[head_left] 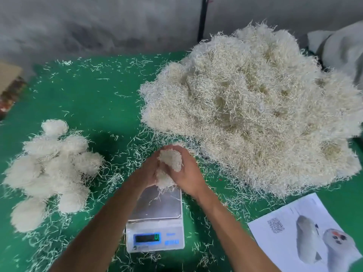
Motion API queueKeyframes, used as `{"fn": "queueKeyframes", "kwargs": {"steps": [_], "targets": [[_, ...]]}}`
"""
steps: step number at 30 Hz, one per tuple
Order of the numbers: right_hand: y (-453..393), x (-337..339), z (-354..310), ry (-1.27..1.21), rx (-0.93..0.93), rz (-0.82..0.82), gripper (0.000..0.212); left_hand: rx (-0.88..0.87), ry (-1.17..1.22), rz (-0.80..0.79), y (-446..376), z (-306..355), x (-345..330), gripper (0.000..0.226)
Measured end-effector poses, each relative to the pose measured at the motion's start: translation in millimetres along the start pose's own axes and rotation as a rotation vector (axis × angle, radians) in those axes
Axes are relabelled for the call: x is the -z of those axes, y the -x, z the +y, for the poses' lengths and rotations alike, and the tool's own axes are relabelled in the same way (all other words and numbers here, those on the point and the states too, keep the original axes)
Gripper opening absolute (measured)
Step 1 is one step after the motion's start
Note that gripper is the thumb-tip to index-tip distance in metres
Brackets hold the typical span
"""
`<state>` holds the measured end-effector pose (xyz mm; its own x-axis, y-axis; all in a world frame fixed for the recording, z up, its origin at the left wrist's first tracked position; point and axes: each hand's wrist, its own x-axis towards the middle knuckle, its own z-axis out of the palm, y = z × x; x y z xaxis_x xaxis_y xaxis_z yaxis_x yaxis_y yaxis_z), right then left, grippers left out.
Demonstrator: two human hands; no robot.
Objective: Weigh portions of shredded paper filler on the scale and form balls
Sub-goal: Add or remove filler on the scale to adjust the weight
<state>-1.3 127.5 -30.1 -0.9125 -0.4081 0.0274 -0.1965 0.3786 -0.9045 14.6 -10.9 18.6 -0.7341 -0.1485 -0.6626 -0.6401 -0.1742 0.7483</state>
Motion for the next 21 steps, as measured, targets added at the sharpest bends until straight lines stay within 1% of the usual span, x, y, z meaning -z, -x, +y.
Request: {"fn": "queueKeyframes", "kwargs": {"steps": [2, 4, 5, 6, 7, 8, 9, 11, 13, 14, 15, 16, 17, 19, 20, 21], "targets": [[0.8, -10.4, -10.1, -0.005, 0.031, 0.013, 0.062, 0.000, -0.119, 0.060, 15.6, -0.8, 27.4, 0.032], [1.3, -23.4, -22.5, 0.004, 0.019, -0.004, 0.068, 0.005, -0.115, 0.205, 37.7, -2.3, 57.1, 0.028], [1.6, -29.8, -28.4, 0.007, -0.014, -0.021, 0.071, -0.007, -0.102, 0.291, 47.9, -5.9, 70.1, 0.032], [1.9, -36.7, -34.0, 0.007, -0.047, -0.035, 0.075, -0.028, -0.149, 0.344, 60.6, -10.3, 82.9, 0.039], [3.0, -43.8, -38.5, -0.023, -0.080, -0.046, 0.078, -0.059, -0.140, 0.394, 68.3, -15.2, 95.1, 0.047], [4.3, -51.1, -41.8, -0.079, -0.116, -0.056, 0.080, -0.092, -0.093, 0.397, 78.1, -17.4, 103.5, 0.050], [5.8, -58.7, -44.8, -0.151, -0.161, -0.070, 0.080, -0.096, 0.002, 0.395, 82.6, -15.7, 108.8, 0.050], [8.9, -72.6, -53.5, -0.351, -0.312, -0.147, 0.083, -0.131, -0.003, 0.359, 87.2, -11.9, 110.3, 0.046], [10.5, -83.3, -67.9, -0.679, -0.490, -0.269, 0.088, -0.146, -0.044, 0.369, 78.1, -3.4, 106.8, 0.043], [11.1, -87.0, -74.9, -0.830, -0.523, -0.311, 0.092, -0.153, -0.079, 0.358, 77.2, -0.8, 105.6, 0.044], [12.3, -88.6, -83.0, -0.897, -0.518, -0.327, 0.094, -0.219, -0.192, 0.376, 72.4, -3.4, 101.4, 0.046], [14.0, -89.0, -90.5, -0.881, -0.506, -0.308, 0.096, -0.317, -0.262, 0.379, 68.2, -9.3, 98.2, 0.049], [16.1, -86.9, -96.0, -0.785, -0.493, -0.274, 0.099, -0.381, -0.303, 0.369, 68.0, -13.2, 96.4, 0.048], [19.4, -80.8, -93.7, -0.525, -0.445, -0.156, 0.102, -0.478, -0.314, 0.327, 61.1, -25.2, 99.3, 0.030], [19.7, -77.3, -87.8, -0.456, -0.392, -0.105, 0.096, -0.484, -0.294, 0.293, 56.0, -31.1, 103.9, 0.025], [19.9, -72.1, -83.2, -0.399, -0.354, -0.059, 0.088, -0.439, -0.228, 0.257, 54.7, -33.5, 108.0, 0.019]]}}
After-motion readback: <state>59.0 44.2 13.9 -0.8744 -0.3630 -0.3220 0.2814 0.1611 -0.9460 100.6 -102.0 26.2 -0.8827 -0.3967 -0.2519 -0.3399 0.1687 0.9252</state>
